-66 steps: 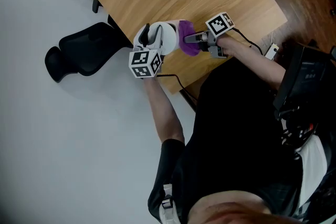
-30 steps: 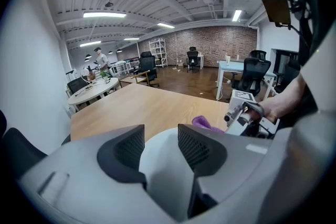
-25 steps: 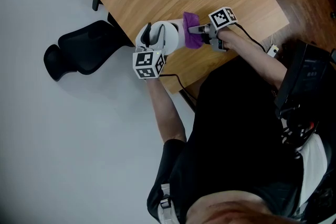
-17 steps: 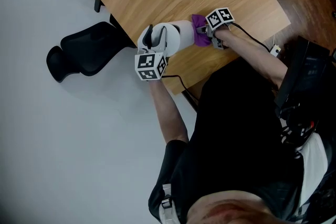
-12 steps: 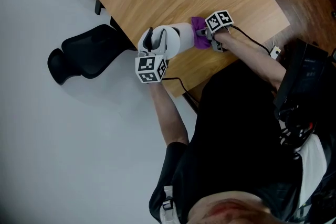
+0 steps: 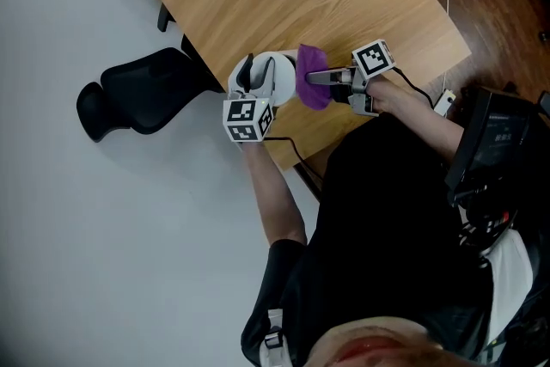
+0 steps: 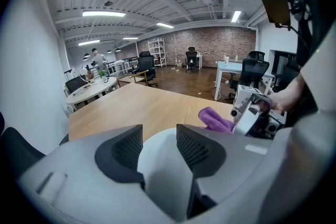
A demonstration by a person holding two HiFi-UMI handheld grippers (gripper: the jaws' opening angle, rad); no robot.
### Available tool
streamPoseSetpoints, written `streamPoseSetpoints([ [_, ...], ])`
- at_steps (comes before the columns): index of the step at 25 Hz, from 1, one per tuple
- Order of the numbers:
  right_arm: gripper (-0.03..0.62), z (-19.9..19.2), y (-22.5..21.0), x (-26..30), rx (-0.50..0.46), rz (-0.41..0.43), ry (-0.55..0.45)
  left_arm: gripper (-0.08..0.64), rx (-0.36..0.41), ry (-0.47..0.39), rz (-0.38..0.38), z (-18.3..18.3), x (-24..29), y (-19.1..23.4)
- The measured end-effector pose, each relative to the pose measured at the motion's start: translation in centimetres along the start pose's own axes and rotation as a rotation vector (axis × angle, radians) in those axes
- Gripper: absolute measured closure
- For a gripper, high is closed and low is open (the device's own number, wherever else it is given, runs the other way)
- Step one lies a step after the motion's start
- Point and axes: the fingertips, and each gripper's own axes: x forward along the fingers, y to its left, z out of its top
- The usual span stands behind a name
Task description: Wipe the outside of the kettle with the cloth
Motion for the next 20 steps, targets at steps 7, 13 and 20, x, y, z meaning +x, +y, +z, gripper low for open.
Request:
streamPoseSetpoints([
  [7,0.537,2.6,-4.5,1.1,-0.209,-0.015,0.023,0.477,0.010,-0.001,0.007,0.4,0.2,-0.6],
  [13,0.542,5.2,-13.5,0.2,-0.159,-0.255,-0.003,0.477,0.012,-0.009,0.008,0.1,-0.1,-0.6],
  [20,0.548,5.8,-18.5,-0.1,-0.159,-0.439,0.014,0.477,0.009,-0.021,0.006,-0.3,-0.4,-0.3],
])
